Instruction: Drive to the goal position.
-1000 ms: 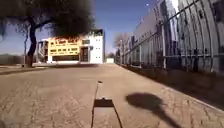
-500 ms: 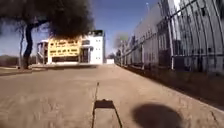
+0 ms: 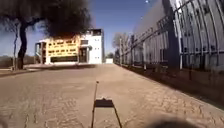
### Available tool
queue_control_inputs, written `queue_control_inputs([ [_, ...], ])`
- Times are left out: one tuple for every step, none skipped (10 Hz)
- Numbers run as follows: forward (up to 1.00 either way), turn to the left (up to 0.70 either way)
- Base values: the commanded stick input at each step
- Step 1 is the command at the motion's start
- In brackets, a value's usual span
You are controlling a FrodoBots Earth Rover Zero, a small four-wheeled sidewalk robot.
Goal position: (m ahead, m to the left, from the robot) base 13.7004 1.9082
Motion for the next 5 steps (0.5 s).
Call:
queue_control_inputs([
  [1.00,0.00],
  [1.00,0.00],
  [1.00,0.00],
  [1.00,0.00],
  [1.00,0.00],
])
